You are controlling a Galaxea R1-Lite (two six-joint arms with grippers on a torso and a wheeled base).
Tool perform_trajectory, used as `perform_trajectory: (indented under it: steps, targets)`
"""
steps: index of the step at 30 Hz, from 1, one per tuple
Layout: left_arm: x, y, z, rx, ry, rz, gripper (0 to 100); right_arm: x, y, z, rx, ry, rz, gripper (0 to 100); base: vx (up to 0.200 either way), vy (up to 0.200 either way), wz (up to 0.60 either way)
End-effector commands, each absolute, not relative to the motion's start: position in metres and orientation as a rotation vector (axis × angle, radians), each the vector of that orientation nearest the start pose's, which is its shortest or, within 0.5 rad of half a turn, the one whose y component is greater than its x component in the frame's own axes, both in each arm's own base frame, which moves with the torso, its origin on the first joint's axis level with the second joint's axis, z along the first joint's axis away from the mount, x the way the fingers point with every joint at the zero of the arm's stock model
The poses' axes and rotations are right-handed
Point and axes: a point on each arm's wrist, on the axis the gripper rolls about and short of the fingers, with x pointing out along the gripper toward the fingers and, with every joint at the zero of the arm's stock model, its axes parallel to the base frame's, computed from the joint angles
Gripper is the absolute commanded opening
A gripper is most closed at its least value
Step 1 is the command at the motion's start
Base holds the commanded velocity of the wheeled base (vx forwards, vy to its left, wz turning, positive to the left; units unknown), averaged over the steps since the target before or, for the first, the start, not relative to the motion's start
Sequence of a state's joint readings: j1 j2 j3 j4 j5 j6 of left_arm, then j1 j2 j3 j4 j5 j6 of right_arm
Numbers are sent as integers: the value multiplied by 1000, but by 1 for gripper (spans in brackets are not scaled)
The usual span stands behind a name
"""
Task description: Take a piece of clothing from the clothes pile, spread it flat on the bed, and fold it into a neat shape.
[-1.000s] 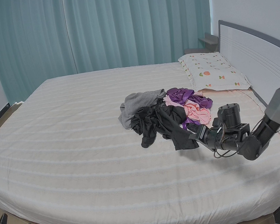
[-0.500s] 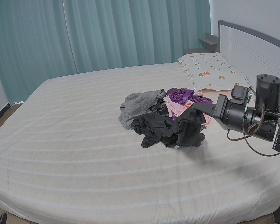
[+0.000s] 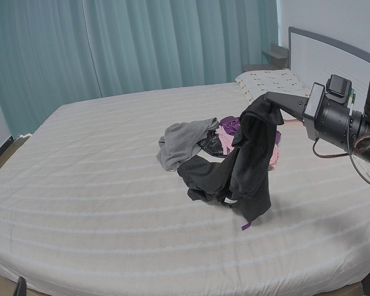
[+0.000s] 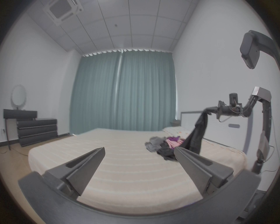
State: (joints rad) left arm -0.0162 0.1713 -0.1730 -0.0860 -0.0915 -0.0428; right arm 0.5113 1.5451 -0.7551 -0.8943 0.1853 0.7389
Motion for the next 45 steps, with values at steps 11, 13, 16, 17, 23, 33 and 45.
perform_trajectory:
  steps: [11, 13, 16, 17, 23, 33, 45]
  targets:
    - [110, -32, 131, -126, 486, -424, 100, 224, 142, 255, 714, 112, 759, 0, 0, 0, 0]
    - [124, -43, 122, -138, 556, -462, 100, 224, 143, 254, 711, 113, 762, 0, 0, 0, 0]
    - [134, -52, 115, -141, 599, -485, 100, 224, 143, 255, 711, 110, 763, 0, 0, 0, 0]
    - [142, -58, 109, -144, 628, -501, 100, 225, 144, 257, 711, 106, 766, 0, 0, 0, 0]
    - [173, -89, 76, -123, 725, -565, 100, 225, 145, 260, 712, 97, 775, 0, 0, 0, 0]
    - [240, -159, 9, -89, 629, -421, 100, 226, 145, 261, 712, 94, 775, 0, 0, 0, 0]
    - [285, -204, -14, -104, 547, -443, 100, 216, 147, 265, 709, 79, 801, 0, 0, 0, 0]
